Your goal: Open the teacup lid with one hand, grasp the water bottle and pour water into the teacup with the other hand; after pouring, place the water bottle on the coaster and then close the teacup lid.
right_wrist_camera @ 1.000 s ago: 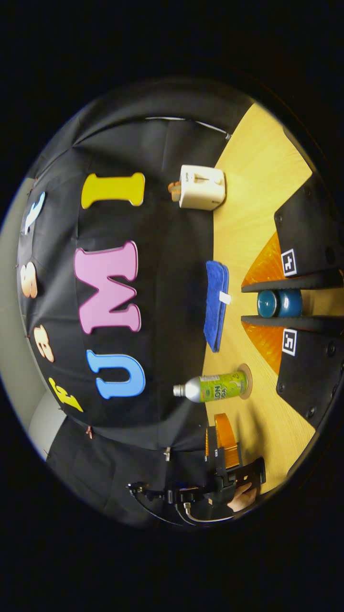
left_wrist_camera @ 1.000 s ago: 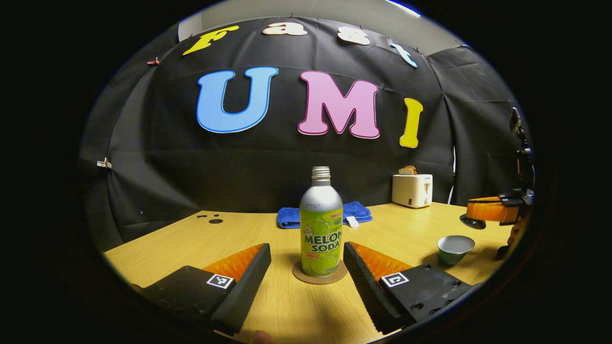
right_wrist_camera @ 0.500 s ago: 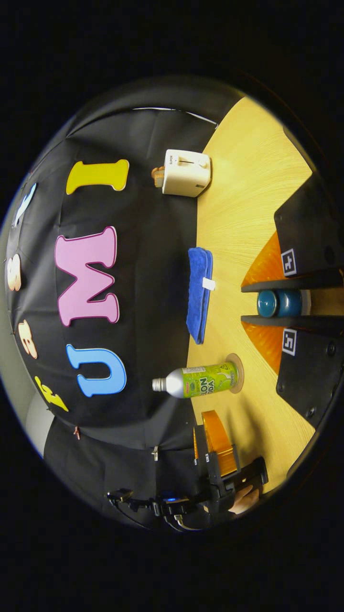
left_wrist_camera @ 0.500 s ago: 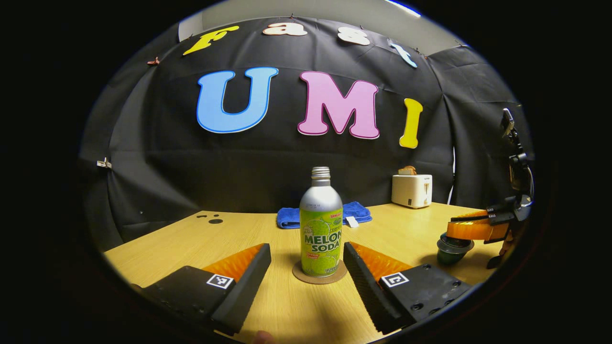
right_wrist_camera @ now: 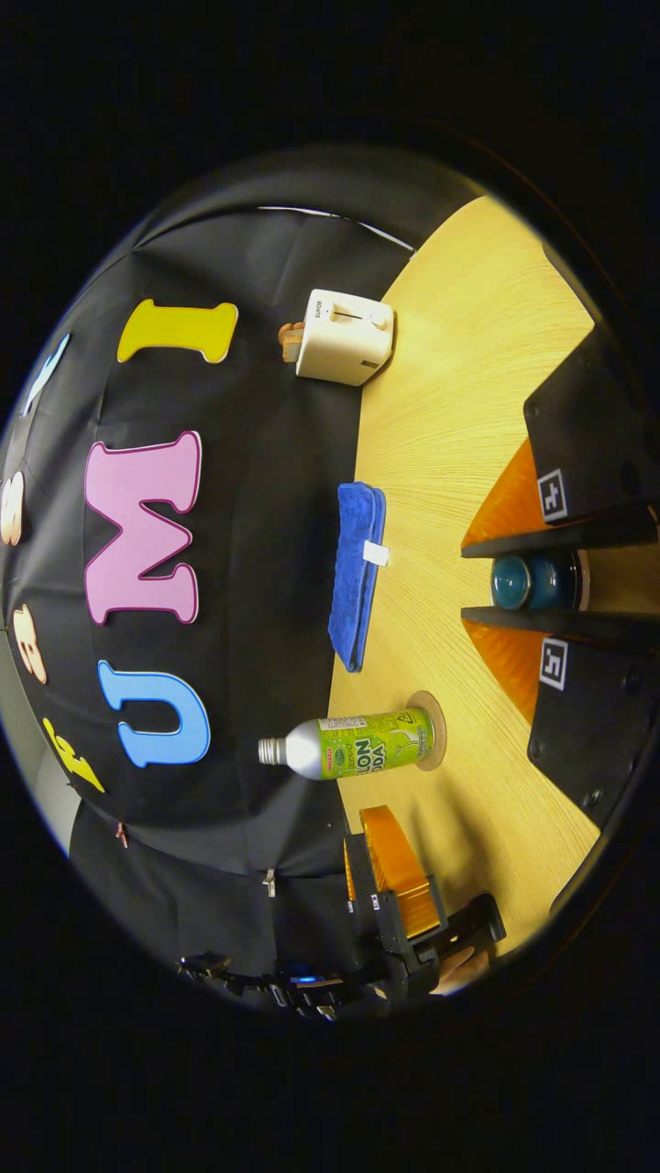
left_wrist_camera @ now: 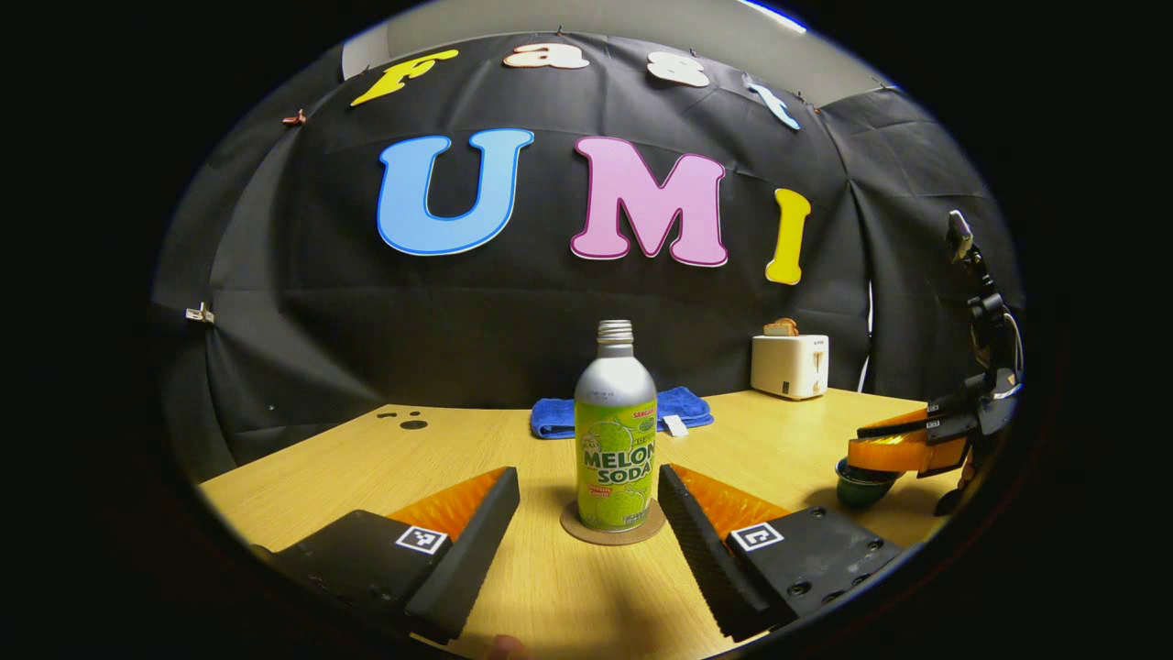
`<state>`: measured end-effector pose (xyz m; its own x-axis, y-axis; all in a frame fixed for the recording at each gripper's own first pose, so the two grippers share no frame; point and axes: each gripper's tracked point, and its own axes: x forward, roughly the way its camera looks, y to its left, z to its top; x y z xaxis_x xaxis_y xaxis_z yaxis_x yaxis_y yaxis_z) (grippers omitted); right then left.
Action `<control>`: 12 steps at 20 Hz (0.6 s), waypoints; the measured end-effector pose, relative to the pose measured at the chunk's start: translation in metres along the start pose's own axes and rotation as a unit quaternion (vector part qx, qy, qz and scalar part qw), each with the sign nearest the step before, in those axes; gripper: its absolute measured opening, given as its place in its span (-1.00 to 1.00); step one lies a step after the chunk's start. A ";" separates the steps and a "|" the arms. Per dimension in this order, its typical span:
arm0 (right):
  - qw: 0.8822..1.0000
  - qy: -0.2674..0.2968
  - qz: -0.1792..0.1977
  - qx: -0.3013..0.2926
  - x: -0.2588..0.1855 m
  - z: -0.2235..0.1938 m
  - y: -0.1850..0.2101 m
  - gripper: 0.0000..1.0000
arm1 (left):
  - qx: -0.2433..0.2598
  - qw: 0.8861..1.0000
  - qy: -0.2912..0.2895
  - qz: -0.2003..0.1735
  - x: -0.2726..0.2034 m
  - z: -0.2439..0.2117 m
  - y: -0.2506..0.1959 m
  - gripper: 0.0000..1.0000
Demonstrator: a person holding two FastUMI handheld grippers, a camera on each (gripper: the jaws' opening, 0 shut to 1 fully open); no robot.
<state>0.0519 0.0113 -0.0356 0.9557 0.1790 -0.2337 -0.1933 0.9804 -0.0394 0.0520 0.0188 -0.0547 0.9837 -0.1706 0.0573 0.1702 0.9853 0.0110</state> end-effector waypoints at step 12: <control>0.993 -0.112 -0.035 0.012 -0.036 0.029 -0.012 1.00 | -0.001 1.000 0.000 0.024 -0.029 0.001 -0.012 0.93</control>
<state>0.0263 -0.0043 0.0011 0.9926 0.1212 -0.0081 -0.1214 0.9923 -0.0239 0.0216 0.0121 -0.0556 0.9909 -0.1221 0.0572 0.1219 0.9925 0.0072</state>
